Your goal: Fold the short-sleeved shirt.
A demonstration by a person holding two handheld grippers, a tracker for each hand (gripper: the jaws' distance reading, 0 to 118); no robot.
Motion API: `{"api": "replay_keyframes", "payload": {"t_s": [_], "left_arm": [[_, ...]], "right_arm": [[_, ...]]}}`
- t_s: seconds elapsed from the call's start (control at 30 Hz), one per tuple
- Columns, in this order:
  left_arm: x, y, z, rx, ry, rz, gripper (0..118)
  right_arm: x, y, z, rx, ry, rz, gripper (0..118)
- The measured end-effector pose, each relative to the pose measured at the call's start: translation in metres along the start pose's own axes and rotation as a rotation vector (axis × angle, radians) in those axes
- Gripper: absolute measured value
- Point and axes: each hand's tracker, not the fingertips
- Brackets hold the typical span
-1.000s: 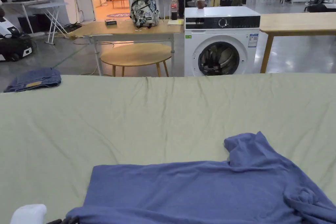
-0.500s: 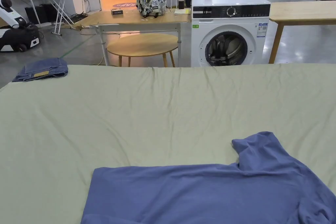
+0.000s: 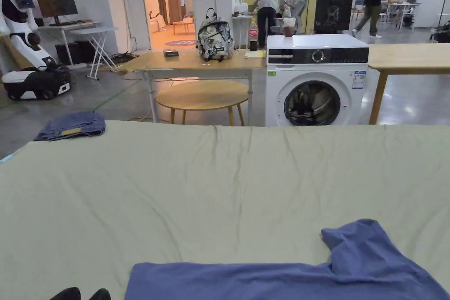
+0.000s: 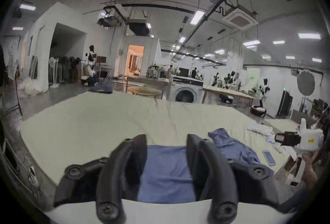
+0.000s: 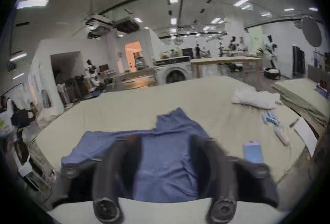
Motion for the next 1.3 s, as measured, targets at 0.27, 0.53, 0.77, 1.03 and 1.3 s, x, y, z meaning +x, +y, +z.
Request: {"api": "replay_keyframes", "payload": {"t_s": [0.27, 0.53, 0.77, 1.03, 1.3], "left_arm": [[0.002, -0.002, -0.018, -0.023, -0.010, 0.006, 0], [-0.052, -0.003, -0.154, -0.305, -0.059, 0.043, 75], [-0.094, -0.052, -0.328, -0.670, 0.075, 0.093, 81], [-0.063, -0.070, -0.354, -0.758, 0.135, -0.092, 22], [-0.066, -0.076, -0.376, -0.867, 0.110, -0.022, 3]], "right_arm": [[-0.022, -0.004, -0.020, -0.041, 0.026, 0.054, 0], [0.005, -0.015, -0.032, -0.098, 0.032, -0.059, 0], [0.036, -0.036, -0.028, -0.159, -0.037, -0.135, 0], [0.062, -0.043, -0.031, -0.207, -0.146, -0.178, 0], [0.094, 0.021, -0.178, -0.410, -0.052, -0.126, 86]]}}
